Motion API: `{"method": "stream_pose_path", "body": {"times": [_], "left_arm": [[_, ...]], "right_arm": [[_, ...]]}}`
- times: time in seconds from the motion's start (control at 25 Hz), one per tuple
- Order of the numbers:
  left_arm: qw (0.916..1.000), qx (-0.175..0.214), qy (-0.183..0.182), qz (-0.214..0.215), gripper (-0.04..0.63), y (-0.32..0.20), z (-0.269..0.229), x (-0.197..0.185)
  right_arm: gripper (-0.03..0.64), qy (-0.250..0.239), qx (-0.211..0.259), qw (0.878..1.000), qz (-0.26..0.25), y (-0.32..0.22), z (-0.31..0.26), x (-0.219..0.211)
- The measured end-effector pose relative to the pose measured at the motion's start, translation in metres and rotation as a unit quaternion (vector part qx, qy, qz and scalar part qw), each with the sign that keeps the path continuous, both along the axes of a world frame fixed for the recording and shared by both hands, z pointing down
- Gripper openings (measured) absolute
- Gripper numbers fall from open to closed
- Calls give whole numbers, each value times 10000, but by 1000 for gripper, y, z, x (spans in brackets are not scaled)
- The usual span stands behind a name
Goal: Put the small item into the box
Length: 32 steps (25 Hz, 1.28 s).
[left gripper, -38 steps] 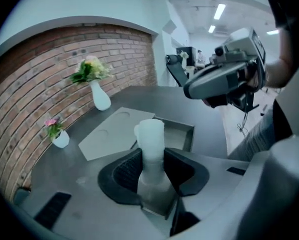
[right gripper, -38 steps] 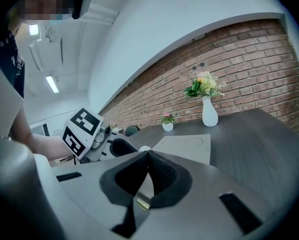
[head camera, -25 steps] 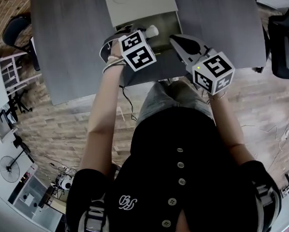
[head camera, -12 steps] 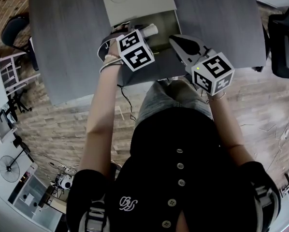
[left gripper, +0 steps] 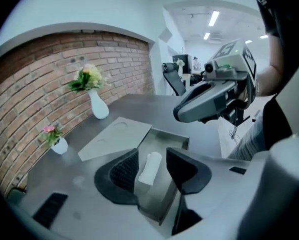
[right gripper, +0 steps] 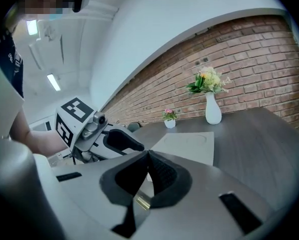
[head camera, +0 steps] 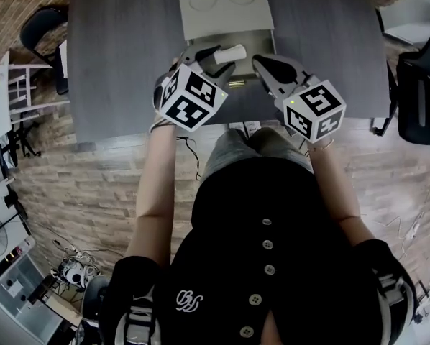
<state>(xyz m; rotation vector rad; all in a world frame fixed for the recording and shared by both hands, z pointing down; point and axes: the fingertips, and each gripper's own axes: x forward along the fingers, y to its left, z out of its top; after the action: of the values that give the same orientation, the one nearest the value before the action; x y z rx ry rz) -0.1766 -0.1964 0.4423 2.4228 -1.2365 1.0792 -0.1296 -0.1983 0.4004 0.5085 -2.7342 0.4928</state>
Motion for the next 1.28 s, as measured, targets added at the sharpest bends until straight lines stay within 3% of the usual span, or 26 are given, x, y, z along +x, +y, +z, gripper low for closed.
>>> {"method": "stream_pose_path", "body": {"times": [0.2,0.28,0.48,0.68,0.96,1.28], "left_arm": [[9935,587,497,-835,51,14,-33,4],[9885,715,741,-1110,32,28,-40,6],[9639,905,1739,-1801,18,50,-51,4],[9443,762,2136,-2383,15,64,-47,-9],[9348,638,2300,-2629,14,68,-41,-14],[9375,517,2325,-2536,14,71,-37,-3]], "right_arm": [[5,-101,262,9995,-137,5,-21,1],[5,-113,327,9992,-201,16,-24,2],[5,-149,408,9986,-317,35,-28,-2],[5,-133,396,9983,-419,48,-30,-12],[5,-49,364,9983,-448,50,-31,-18],[5,50,373,9977,-564,58,-25,-15]]}}
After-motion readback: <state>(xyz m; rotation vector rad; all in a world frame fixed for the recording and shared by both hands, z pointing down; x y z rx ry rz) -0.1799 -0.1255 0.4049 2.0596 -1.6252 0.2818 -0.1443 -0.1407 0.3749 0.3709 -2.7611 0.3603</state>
